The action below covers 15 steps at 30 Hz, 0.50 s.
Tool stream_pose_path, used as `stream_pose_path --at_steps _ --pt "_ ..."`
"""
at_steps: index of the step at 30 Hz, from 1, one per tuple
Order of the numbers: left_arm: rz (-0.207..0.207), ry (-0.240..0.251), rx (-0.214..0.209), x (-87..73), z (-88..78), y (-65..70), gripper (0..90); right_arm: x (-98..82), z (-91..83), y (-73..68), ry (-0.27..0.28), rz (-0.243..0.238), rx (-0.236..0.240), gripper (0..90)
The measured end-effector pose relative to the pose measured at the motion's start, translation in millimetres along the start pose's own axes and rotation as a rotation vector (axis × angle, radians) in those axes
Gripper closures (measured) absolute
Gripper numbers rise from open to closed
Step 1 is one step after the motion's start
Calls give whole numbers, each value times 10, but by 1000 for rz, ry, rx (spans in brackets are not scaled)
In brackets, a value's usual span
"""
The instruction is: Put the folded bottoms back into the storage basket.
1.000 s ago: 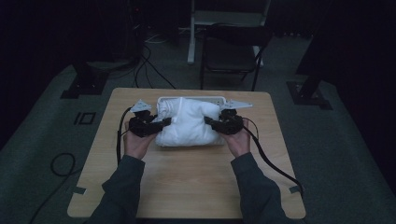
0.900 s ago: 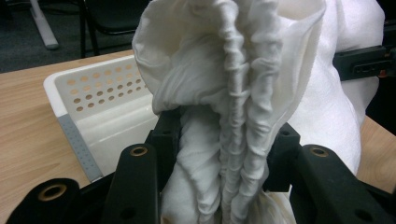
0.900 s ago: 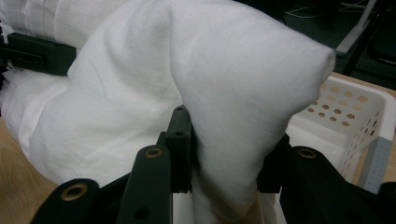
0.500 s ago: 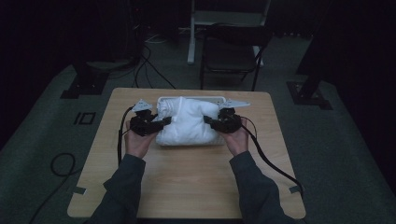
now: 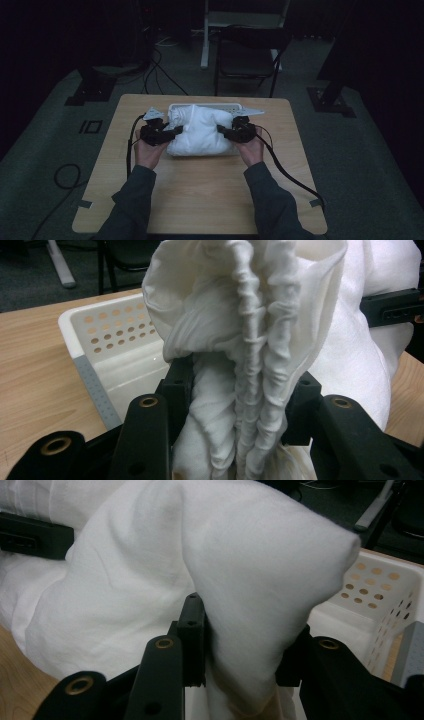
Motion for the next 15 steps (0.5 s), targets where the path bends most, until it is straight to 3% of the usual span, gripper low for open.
stream_pose_path --at_steps 15 --pt "7 6 18 22 42 -25 577 9 53 32 4 6 -3 653"
Point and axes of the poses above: each handheld gripper's, and its own axes: z roughly forward along the jaws, x roughly out of its top, y roughly to its right, the point moved 9 cm from there along z, roughly forward along the jaws, and after that the axes turned 4 degrees about y, right-handed, at the moved point
